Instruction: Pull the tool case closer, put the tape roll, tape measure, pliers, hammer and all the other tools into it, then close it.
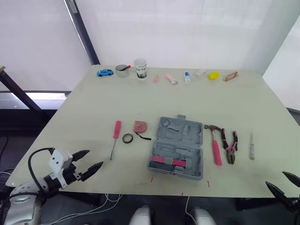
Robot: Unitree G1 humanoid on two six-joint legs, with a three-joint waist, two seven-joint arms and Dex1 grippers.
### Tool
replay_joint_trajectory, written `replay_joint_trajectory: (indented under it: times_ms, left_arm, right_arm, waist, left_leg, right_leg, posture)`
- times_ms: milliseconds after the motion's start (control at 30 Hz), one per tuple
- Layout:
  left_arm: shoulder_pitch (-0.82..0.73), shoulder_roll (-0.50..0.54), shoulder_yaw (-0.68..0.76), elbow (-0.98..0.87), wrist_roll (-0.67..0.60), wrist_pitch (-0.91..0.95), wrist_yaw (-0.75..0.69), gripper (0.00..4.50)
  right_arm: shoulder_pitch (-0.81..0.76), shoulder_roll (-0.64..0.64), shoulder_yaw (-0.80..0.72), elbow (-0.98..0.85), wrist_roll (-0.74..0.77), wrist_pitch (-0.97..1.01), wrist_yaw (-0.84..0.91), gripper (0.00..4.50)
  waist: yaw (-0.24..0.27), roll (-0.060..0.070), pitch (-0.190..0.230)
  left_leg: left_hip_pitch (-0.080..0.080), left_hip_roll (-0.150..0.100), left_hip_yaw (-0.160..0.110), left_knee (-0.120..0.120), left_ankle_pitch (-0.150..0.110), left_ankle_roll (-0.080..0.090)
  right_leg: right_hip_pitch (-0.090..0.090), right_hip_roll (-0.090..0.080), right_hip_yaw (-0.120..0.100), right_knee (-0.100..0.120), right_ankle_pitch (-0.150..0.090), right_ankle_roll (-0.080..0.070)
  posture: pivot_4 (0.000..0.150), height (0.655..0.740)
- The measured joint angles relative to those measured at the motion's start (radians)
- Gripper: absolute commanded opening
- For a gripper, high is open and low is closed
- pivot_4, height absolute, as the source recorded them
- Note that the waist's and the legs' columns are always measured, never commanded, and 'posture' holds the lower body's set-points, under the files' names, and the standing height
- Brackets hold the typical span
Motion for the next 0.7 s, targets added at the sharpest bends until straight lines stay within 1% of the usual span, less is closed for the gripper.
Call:
replay_joint_trajectory:
  times_ms: [100, 233, 367, 567, 700]
  left_arm:
    - [-0.004, -0.005, 0.000, 0.008, 0.000, -0.001, -0.001, 4.46]
    - [0.003, -0.041, -0.018, 0.021, 0.001, -0.002, -0.005, 4.46]
    - [0.004, -0.046, -0.027, 0.027, 0.003, -0.002, -0.005, 4.46]
    - [0.005, -0.042, -0.026, 0.027, -0.001, -0.001, -0.009, 4.46]
    - [-0.011, -0.016, -0.026, 0.027, -0.033, 0.068, -0.027, 4.46]
  right_arm:
    - [-0.007, 0.000, -0.001, 0.024, -0.001, -0.021, 0.007, 4.50]
    - [-0.007, -0.002, -0.005, 0.074, -0.001, -0.051, 0.020, 4.50]
    - [-0.003, -0.014, -0.011, 0.074, 0.000, -0.059, 0.018, 4.50]
    - [0.003, -0.014, -0.012, 0.019, 0.003, -0.042, -0.002, 4.50]
    - [0.011, -0.014, -0.009, -0.070, 0.023, 0.007, -0.013, 4.50]
  waist:
    - [0.000, 0.000, 0.000]
    - [0.000, 0.000, 0.000]
    - [0.000, 0.000, 0.000]
    - [0.000, 0.000, 0.000]
    - [0.000, 0.000, 0.000]
  left_leg:
    - [0.000, 0.000, 0.000, 0.000, 0.000, 0.000]
    - [0.000, -0.001, 0.000, 0.000, 0.000, 0.000]
    - [0.000, -0.001, 0.000, 0.000, 0.000, 0.000]
    - [0.000, 0.000, 0.000, 0.000, 0.000, 0.000]
    - [0.000, 0.000, 0.000, 0.000, 0.000, 0.000]
  right_leg:
    - [0.000, 0.000, 0.000, 0.000, 0.000, 0.000]
    - [0.000, 0.000, 0.000, 0.000, 0.000, 0.000]
    - [0.000, 0.000, 0.000, 0.001, 0.000, 0.000]
    - [0.000, 0.000, 0.000, 0.000, 0.000, 0.000]
    - [0.000, 0.000, 0.000, 0.001, 0.000, 0.000]
  posture:
    - [0.150, 0.7400]
    - [0.150, 0.7400]
    - [0.150, 0.7400]
    - [0.150, 0.7400]
    - [0.150, 0.7400]
